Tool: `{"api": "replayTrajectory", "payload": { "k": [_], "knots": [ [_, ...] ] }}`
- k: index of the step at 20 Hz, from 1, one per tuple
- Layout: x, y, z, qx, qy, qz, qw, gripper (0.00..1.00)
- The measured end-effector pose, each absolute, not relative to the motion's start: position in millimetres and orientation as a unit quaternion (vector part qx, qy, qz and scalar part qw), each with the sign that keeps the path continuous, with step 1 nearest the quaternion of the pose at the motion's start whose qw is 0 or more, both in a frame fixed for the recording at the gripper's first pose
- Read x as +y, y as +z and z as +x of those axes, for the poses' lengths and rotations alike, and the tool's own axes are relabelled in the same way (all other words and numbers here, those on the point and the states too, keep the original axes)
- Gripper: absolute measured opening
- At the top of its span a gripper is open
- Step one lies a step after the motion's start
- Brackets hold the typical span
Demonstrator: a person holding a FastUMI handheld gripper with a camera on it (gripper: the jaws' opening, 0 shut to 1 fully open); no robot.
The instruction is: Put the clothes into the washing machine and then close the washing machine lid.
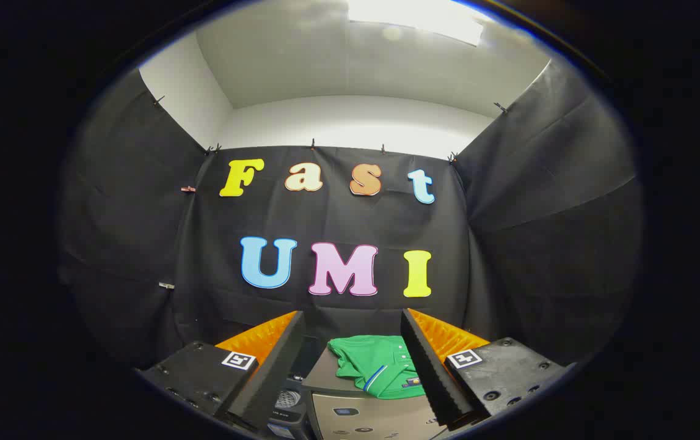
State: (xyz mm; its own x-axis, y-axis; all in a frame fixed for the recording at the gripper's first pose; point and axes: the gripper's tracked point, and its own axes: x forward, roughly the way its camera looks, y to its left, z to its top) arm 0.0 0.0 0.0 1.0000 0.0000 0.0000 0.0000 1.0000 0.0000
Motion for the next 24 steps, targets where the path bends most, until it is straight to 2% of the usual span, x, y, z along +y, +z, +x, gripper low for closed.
{"api": "replayTrajectory", "payload": {
  "k": [24],
  "knots": [
    [-27, 3, 5, 0.005, -0.016, 0.007, 1.000, 0.98]
  ]
}}
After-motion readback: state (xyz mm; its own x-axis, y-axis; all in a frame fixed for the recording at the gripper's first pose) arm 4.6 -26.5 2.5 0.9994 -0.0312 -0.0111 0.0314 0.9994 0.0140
